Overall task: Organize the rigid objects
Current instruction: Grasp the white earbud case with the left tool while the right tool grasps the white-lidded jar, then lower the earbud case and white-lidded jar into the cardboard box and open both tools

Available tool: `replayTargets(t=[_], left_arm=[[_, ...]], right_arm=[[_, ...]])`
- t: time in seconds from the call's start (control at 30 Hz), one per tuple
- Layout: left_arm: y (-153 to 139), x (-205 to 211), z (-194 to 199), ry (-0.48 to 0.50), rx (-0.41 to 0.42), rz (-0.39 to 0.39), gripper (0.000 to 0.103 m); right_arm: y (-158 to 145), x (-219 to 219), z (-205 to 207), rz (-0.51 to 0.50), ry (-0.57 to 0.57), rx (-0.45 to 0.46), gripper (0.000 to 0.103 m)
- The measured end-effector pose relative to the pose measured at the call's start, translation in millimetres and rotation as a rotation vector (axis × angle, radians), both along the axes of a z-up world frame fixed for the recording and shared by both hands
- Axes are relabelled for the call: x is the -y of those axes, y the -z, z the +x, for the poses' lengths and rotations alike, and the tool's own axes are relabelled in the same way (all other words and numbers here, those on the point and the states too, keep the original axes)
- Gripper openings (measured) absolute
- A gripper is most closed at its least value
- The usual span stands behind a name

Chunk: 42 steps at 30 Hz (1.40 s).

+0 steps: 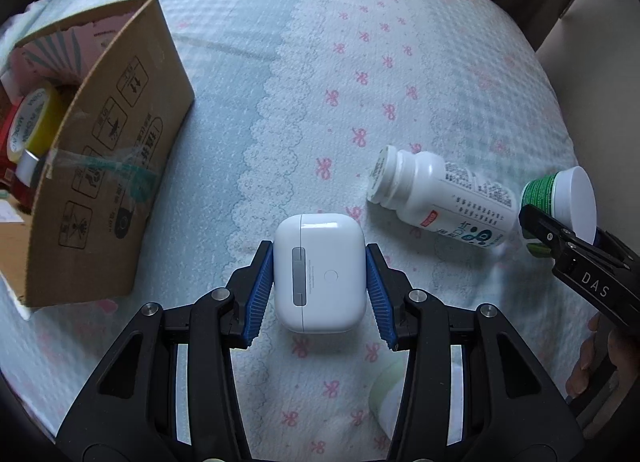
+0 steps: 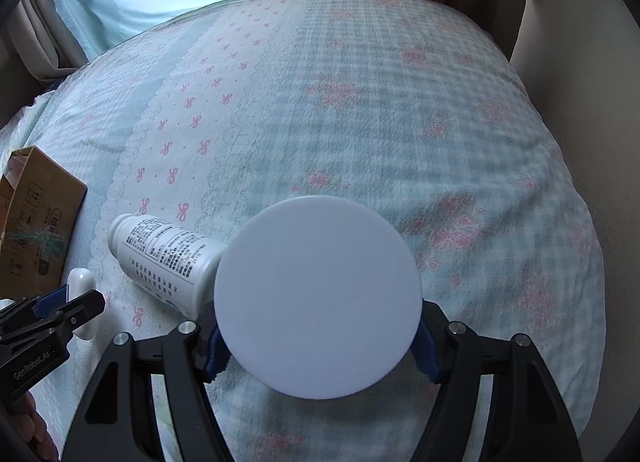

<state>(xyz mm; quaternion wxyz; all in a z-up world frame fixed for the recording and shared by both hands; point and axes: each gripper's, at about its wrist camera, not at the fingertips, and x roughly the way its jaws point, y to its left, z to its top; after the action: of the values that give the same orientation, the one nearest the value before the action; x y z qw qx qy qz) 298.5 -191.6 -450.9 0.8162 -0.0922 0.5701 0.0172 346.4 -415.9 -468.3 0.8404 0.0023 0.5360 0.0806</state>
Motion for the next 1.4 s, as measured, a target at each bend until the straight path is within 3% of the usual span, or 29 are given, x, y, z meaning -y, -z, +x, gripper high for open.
replayTargets(t=[0.4,0.57,0.77,1.07,1.23,1.4], left_arm=[[-138.9,-13.4,-17.7,0.106,0.092,-0.059,0.041],[-192.2,-48.1,-36.1,0.120,0.121,-0.090,0.041],[-239.3,-115.5,-50.0,0.134,0.157,-0.094,0.041],[-259.5,-246.7,-43.1,0.127,0.170,-0.063,0.041],[-245.6,-309.7,-26.4,0.147,0.147,-0.043,0.041],[-217.8,-344.9,-0.4,0.187,0.115,-0.033,0.041]], right_arm=[[-133.0,-2.7,-45.5,0.012,0.079,0.072,0.068],[-188.5,-29.5,-69.1,0.028,0.086,0.092,0.068],[-237.3,-90.8,-90.8,0.044,0.072,0.104,0.068],[-261.8,-214.4,-95.8,0.096,0.061,0.106,0.068],[-254.2,-274.2,-86.0,0.123,0.077,0.083,0.068],[-228.7,-316.6,-70.1,0.145,0.109,0.033,0.068]])
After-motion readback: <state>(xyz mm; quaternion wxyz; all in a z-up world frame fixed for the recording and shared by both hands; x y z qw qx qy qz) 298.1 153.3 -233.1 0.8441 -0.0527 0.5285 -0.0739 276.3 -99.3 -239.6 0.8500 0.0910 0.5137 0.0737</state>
